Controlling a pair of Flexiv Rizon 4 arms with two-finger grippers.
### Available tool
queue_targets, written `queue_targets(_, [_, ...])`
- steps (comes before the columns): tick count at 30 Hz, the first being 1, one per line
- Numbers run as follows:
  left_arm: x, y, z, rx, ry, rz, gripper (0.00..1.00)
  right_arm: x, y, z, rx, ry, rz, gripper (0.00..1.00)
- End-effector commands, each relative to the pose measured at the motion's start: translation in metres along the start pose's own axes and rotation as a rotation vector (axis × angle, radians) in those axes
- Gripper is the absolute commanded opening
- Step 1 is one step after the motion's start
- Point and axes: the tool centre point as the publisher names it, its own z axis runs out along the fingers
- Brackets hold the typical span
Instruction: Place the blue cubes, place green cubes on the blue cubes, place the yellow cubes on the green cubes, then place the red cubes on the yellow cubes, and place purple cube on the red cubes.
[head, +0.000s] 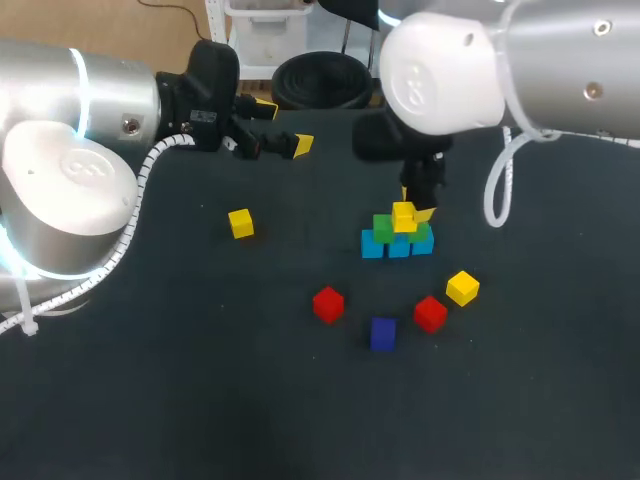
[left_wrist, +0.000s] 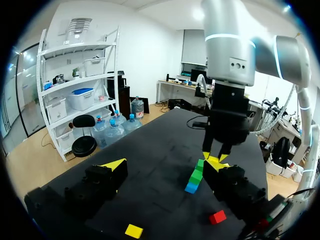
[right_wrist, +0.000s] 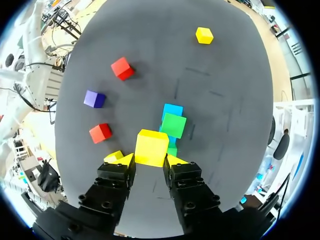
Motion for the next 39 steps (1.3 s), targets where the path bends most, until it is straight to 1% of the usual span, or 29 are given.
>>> queue_targets(1, [0.001, 0.0, 0.0, 0.001, -0.007, 0.001, 1.0, -0.001, -0.004, 0.002, -0.009, 0.003, 0.004, 0.0])
queue_targets(16, [0.001, 0.0, 0.0, 0.001, -0.007, 0.001, 1.0, 0.002, -0.016, 0.007, -0.009, -0.009, 0.03, 0.0])
queue_targets(39, [0.001, 0.0, 0.0, 0.001, -0.007, 0.001, 1.0, 0.005, -0.021, 0.012, -0.028, -0.013, 0.026, 0.0])
